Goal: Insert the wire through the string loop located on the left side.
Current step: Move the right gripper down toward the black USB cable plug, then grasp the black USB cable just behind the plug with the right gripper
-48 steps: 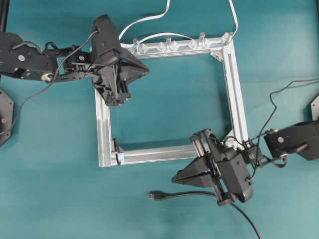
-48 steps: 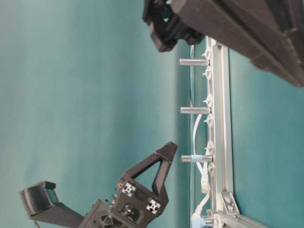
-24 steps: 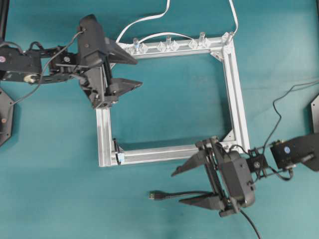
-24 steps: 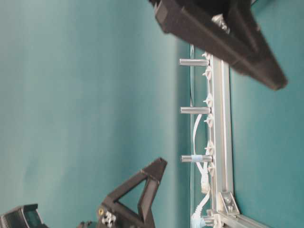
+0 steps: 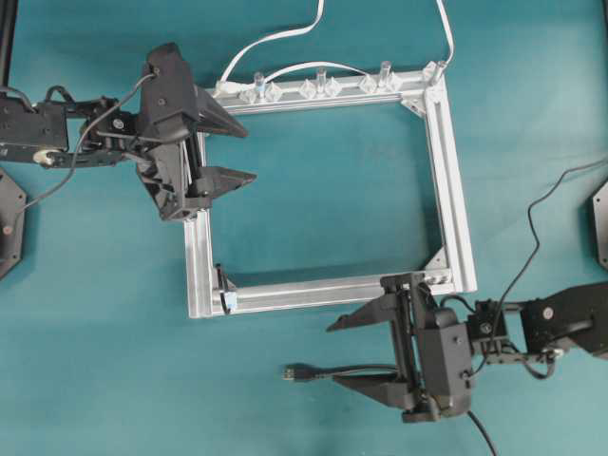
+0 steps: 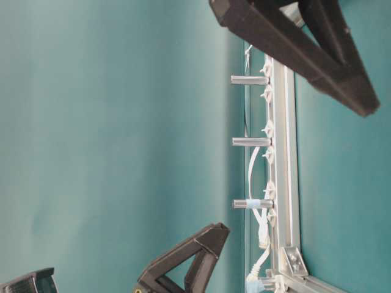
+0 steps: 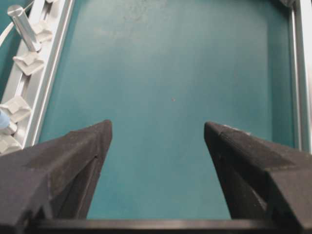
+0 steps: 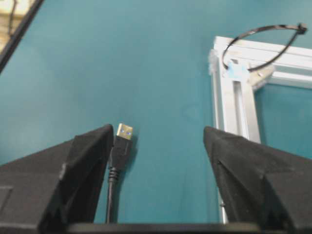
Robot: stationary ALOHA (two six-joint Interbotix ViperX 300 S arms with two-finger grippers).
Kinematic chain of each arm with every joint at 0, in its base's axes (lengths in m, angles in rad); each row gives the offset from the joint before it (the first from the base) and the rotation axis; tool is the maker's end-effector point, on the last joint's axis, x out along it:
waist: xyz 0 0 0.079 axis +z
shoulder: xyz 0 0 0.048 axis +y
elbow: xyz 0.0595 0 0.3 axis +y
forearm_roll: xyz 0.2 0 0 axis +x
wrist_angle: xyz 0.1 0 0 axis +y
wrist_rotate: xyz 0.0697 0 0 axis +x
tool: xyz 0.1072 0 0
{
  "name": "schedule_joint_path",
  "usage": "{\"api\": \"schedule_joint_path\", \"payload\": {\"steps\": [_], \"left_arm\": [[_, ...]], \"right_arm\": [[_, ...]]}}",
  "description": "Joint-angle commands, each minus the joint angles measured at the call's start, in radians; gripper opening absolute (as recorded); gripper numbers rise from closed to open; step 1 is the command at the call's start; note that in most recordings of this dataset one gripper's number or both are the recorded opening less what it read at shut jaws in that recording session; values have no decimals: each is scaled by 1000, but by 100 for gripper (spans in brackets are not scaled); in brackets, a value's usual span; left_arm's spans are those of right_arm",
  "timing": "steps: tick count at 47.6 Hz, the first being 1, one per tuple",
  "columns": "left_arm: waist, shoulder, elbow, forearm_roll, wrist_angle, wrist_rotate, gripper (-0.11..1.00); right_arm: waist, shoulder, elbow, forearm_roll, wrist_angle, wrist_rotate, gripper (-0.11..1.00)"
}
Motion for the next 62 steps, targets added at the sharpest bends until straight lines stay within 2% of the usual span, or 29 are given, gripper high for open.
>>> {"api": "schedule_joint_path", "payload": {"steps": [1, 21, 32, 62], "left_arm": [[-3, -18, -8, 3, -5, 6, 83], [-3, -51, 29, 3, -5, 3, 83], [-3, -63, 48, 3, -5, -2, 83], [-3, -61, 58, 3, -5, -3, 83]], "right_arm": [[14, 6, -26, 25, -15, -5, 78], [17, 81, -72, 29, -9, -3, 78], [15, 114, -71, 52, 21, -2, 78], [15, 184, -91, 49, 35, 15, 78]]}}
